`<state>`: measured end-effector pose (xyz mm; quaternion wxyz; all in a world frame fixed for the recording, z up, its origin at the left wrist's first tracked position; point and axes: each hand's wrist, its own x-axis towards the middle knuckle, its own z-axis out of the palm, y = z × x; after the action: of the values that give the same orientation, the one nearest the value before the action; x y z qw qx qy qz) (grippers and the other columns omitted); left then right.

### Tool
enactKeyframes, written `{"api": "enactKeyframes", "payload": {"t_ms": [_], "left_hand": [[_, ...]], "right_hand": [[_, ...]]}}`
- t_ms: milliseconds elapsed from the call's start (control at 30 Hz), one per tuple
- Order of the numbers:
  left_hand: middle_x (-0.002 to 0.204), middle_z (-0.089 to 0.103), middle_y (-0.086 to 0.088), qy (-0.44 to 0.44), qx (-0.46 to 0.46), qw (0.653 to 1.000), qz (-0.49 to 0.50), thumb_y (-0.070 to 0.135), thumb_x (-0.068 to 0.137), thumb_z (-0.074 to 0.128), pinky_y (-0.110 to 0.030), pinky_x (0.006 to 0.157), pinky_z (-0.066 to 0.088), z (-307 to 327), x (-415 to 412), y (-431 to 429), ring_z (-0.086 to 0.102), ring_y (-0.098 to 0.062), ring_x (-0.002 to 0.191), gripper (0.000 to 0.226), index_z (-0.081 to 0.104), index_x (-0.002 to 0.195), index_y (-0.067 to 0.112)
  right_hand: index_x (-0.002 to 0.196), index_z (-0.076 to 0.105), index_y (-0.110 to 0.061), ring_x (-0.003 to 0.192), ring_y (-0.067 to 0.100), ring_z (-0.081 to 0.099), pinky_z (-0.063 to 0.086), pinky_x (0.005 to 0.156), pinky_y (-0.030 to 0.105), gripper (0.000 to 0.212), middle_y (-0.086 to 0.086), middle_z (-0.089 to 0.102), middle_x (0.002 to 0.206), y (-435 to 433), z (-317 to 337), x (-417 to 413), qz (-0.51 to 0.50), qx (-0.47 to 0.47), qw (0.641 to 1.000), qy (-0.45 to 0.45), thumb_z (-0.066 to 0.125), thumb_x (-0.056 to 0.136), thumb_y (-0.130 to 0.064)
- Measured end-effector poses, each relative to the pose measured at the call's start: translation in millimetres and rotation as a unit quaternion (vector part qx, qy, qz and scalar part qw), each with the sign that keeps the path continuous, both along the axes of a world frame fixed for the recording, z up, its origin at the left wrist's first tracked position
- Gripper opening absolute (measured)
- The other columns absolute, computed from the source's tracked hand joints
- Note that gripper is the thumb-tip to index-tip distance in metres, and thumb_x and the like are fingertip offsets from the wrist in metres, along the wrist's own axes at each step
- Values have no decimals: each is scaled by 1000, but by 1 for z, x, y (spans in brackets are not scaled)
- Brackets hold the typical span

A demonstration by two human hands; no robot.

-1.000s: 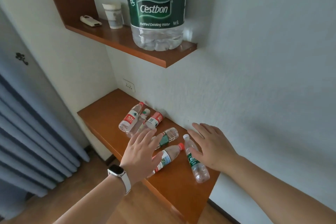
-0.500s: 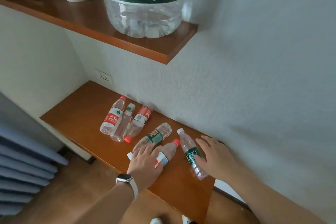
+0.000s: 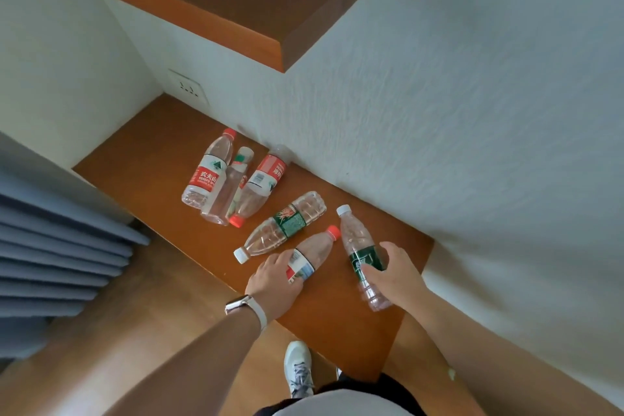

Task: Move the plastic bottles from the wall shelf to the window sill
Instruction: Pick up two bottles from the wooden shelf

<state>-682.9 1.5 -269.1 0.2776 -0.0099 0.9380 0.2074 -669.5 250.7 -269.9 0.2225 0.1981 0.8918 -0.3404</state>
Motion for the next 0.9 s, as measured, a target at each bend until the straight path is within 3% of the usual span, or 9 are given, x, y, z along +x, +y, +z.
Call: {"api": "enactKeyframes", "payload": {"t_ms": [67, 133, 267, 367, 467, 633, 800, 900], "left_hand": [[145, 51, 2, -12, -12, 1000, 4, 49, 93, 59, -33, 97, 49, -2, -7, 6, 53, -20, 128, 65, 36, 150, 30], [136, 56, 2, -30, -23, 999, 11, 52, 89, 61, -33, 90, 52, -3, -13, 11, 58, -21, 119, 66, 38, 147, 31], [118, 60, 4, -81, -22, 996, 17, 56, 79, 67, -33, 76, 60, -7, -24, 16, 64, -17, 99, 72, 40, 141, 32], [114, 60, 6, -98, -2, 994, 37, 55, 78, 71, -32, 68, 63, -12, -26, 15, 66, -14, 90, 72, 41, 140, 34], [121, 60, 5, -107, 12, 993, 57, 49, 82, 74, -27, 70, 62, -10, -26, 16, 65, -13, 94, 70, 42, 141, 32], [119, 61, 5, -122, 95, 978, 137, 39, 85, 77, -16, 55, 50, -4, -18, 19, 66, -11, 85, 69, 42, 144, 30], [114, 65, 10, -91, 160, 961, 205, 36, 85, 78, -12, 59, 49, 7, -11, 26, 66, -9, 89, 62, 47, 138, 31], [114, 66, 9, -77, 201, 944, 250, 33, 86, 78, -14, 60, 50, 18, -9, 28, 67, -10, 91, 60, 47, 137, 29]], "right_hand": [[144, 36, -22, 92, 16, 62, 60, 70, 31, 71, 2, 52, 127, 4, -7, -5, -16, -34, 999, -19, 70, 85, -44], [140, 40, -21, 86, 12, 63, 55, 63, 23, 69, -4, 55, 113, 6, -13, -10, -14, -50, 998, -31, 73, 84, -42], [129, 45, -25, 80, 7, 63, 51, 63, 18, 59, -12, 58, 98, 6, -22, -19, -4, -78, 995, -62, 75, 82, -44], [127, 43, -28, 83, 9, 66, 54, 63, 19, 59, -11, 60, 99, 4, -27, -21, -9, -105, 990, -90, 76, 81, -44], [127, 43, -26, 84, 10, 65, 53, 63, 18, 56, -9, 59, 98, 4, -27, -23, -16, -119, 988, -99, 75, 83, -41], [126, 46, -26, 85, 10, 65, 52, 64, 18, 54, -10, 60, 100, 8, -24, -23, -16, -126, 988, -83, 75, 83, -41], [130, 44, -28, 97, 11, 62, 53, 78, 22, 57, -9, 59, 112, 15, -12, -26, -13, -172, 984, -43, 74, 84, -42], [132, 42, -30, 101, 10, 61, 52, 80, 19, 59, -10, 58, 117, 13, 0, -29, 11, -203, 979, -20, 74, 84, -42]]}}
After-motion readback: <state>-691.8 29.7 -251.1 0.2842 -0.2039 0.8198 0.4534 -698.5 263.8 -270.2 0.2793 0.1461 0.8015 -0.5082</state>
